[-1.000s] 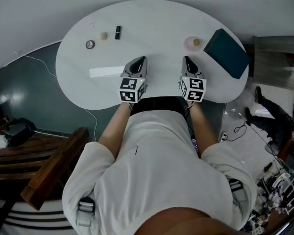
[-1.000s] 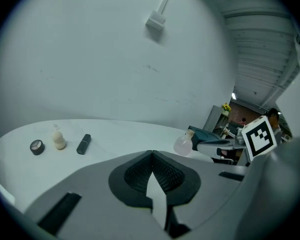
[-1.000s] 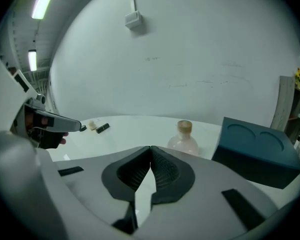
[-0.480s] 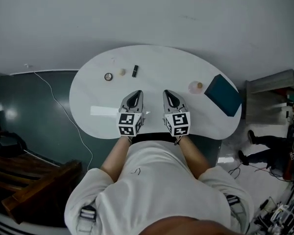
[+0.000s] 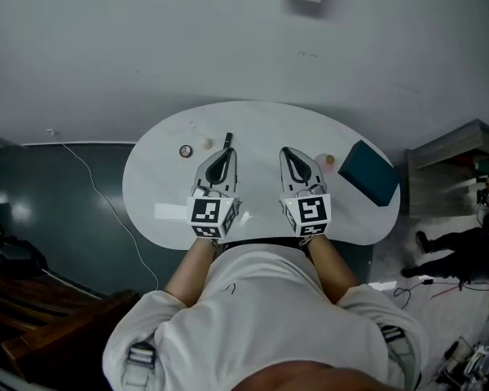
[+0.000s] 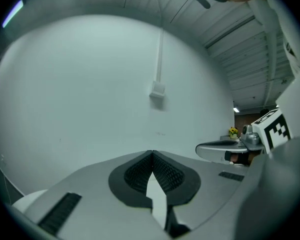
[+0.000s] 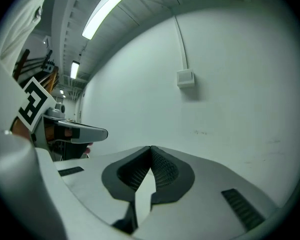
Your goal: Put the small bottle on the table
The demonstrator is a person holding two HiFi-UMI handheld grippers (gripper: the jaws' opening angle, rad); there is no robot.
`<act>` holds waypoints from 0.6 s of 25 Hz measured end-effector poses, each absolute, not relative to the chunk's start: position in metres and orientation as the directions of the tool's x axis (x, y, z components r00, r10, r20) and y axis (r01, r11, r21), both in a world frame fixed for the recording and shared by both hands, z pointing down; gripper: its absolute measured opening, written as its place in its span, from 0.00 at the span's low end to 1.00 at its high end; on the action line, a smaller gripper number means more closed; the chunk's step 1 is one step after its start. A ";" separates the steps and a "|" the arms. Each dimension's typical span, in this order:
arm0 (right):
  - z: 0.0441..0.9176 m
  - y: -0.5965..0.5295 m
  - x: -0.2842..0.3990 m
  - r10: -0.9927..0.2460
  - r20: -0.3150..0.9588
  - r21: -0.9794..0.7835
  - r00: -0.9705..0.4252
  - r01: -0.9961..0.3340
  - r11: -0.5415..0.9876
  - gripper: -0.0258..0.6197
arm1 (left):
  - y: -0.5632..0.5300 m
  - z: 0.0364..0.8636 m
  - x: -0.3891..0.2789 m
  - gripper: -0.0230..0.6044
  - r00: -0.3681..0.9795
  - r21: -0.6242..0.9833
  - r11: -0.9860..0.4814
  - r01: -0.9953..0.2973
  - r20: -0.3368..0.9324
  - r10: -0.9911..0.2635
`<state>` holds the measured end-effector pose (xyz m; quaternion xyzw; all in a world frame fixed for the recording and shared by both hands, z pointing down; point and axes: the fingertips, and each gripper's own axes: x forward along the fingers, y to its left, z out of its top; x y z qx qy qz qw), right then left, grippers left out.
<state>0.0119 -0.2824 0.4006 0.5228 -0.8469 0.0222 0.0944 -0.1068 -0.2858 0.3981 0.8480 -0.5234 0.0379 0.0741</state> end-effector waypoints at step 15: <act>0.342 -0.279 0.034 -0.914 0.080 0.103 -0.397 -0.909 0.404 0.04 | -0.287 0.345 -0.098 0.06 0.452 -0.022 -0.453 -0.891 0.042 -0.891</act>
